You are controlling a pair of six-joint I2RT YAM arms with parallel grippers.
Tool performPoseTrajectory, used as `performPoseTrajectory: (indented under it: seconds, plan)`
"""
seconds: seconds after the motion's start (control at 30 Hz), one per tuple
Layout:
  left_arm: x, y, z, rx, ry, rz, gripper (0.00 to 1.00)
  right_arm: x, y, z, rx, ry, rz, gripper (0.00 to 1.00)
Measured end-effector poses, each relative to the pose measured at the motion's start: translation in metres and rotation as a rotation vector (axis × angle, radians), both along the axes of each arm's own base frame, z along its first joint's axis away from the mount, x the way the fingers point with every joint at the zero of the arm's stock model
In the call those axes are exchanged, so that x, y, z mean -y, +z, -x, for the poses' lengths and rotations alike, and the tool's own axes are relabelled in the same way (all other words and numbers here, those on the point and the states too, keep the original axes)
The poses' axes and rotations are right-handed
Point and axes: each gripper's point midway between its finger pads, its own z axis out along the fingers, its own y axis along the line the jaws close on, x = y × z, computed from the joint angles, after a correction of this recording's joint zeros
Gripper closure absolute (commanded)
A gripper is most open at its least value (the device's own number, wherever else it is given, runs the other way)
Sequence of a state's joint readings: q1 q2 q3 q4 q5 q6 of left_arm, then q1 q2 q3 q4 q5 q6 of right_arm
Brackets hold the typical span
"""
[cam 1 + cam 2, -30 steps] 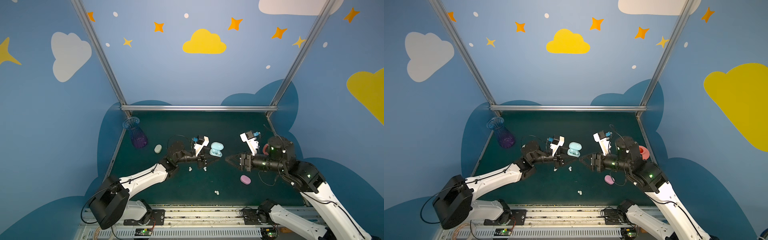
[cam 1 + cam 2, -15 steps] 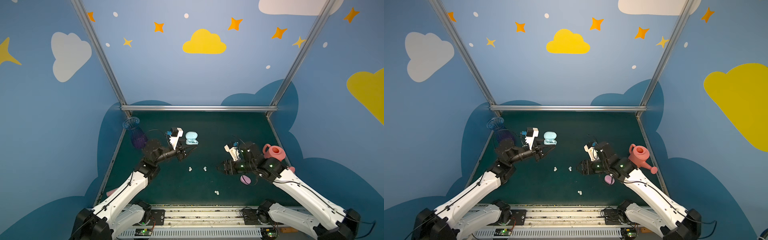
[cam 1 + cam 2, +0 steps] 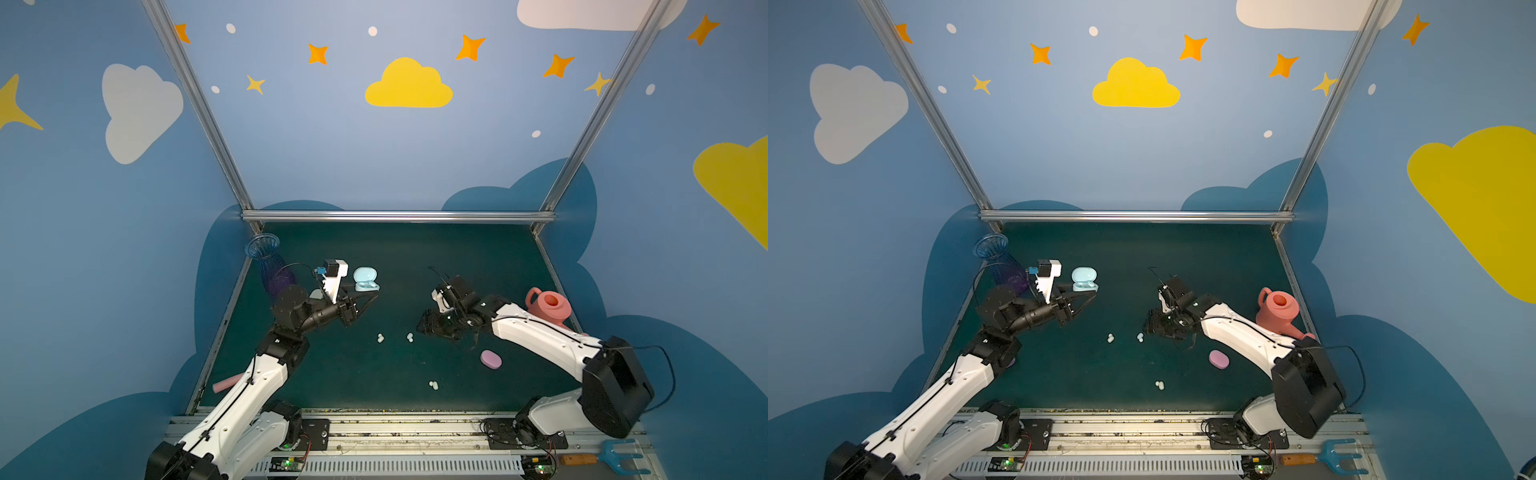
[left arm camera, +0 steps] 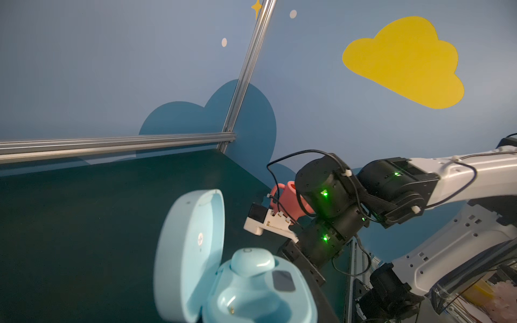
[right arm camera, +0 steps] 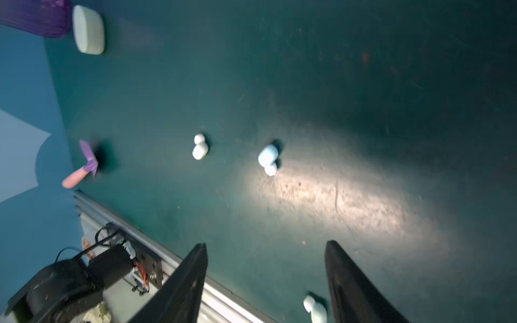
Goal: Insert wireless bluetooth earbuds into charging case
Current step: Pick up the wireless bluetooth earbud from the center of the table.
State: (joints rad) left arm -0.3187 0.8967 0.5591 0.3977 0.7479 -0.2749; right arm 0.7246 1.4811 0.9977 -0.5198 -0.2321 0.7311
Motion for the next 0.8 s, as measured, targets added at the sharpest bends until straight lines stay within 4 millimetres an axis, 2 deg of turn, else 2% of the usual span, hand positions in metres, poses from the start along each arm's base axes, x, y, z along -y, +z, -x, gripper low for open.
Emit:
performPoseTrajectory:
  seconds: [0.13,0.4,0.67,0.8]
  plan:
    - [-0.007,0.007,0.006,0.011,0.023,0.015,0.87,-0.013,-0.009,-0.011,-0.023,-0.010,0.034,0.36]
    - [-0.020,0.016,0.014,0.035,0.065,0.025,0.87,-0.032,-0.043,-0.011,-0.091,-0.008,0.139,0.41]
    - [-0.023,0.011,0.011,0.015,0.078,0.019,0.88,-0.037,-0.046,-0.018,-0.093,-0.050,0.189,0.52]
    - [-0.025,0.011,0.010,0.014,0.086,0.019,0.88,-0.039,-0.051,-0.021,-0.103,-0.073,0.212,0.52]
